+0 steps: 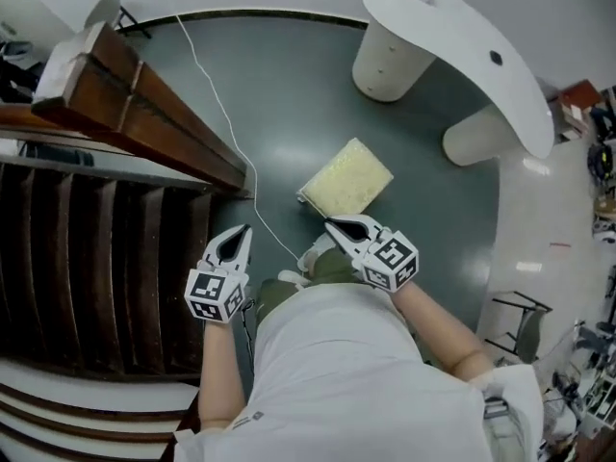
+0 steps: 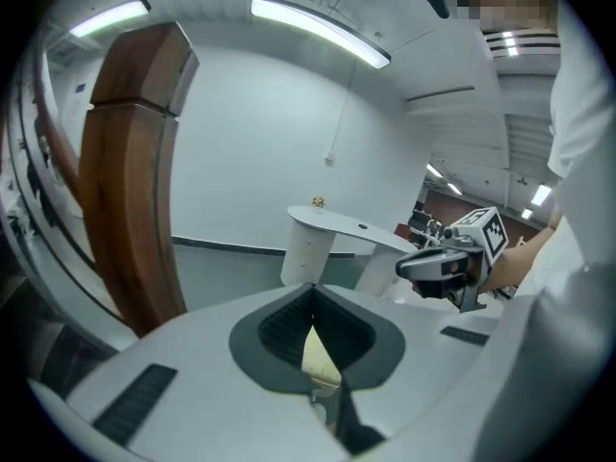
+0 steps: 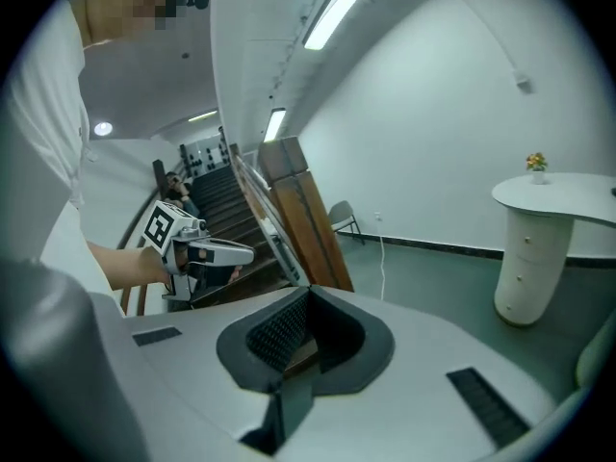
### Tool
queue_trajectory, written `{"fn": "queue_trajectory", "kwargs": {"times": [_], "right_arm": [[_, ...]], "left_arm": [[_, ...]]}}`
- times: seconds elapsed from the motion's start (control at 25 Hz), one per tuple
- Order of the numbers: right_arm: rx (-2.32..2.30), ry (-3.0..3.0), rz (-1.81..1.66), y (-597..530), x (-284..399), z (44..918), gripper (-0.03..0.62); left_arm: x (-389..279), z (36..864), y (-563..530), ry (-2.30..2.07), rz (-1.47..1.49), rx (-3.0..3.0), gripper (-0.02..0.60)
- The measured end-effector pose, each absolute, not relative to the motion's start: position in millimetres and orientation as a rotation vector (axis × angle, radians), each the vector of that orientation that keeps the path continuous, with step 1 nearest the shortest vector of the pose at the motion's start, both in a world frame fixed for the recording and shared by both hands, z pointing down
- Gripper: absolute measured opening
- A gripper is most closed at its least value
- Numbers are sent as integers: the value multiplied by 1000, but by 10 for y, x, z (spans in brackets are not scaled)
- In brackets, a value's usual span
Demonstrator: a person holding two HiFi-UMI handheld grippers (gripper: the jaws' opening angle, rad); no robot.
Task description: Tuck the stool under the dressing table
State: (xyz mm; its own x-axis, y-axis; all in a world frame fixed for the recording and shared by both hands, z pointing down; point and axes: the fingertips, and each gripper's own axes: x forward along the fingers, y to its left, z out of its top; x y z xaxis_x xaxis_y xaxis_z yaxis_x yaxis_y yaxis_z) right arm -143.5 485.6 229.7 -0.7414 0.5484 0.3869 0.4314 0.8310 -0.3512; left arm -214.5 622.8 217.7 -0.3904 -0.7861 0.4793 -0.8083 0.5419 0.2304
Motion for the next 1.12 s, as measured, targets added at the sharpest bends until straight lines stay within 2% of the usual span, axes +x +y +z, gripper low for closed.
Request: {"fn": "queue_trajectory", "kwargs": {"times": [0.28,0.52,0.88,1.12], "right_arm": [[-410,-2599,474,3858,-1468,2451,9],[-131,-2613,600,3411,-1136,2619,9],[219,-2517,768,3292,-574,3136,17],[344,-2418,831,3406,-554,3638,31]], "left_arm": [[-2475,2315,5161,-2074,252,1491,2],[-2378,2536,4552,-1867,400,1649,2],[-2296,3036,4084,-1602,540,1760,2],[-2441,3612,3955,-1422,535,1770,2]]}}
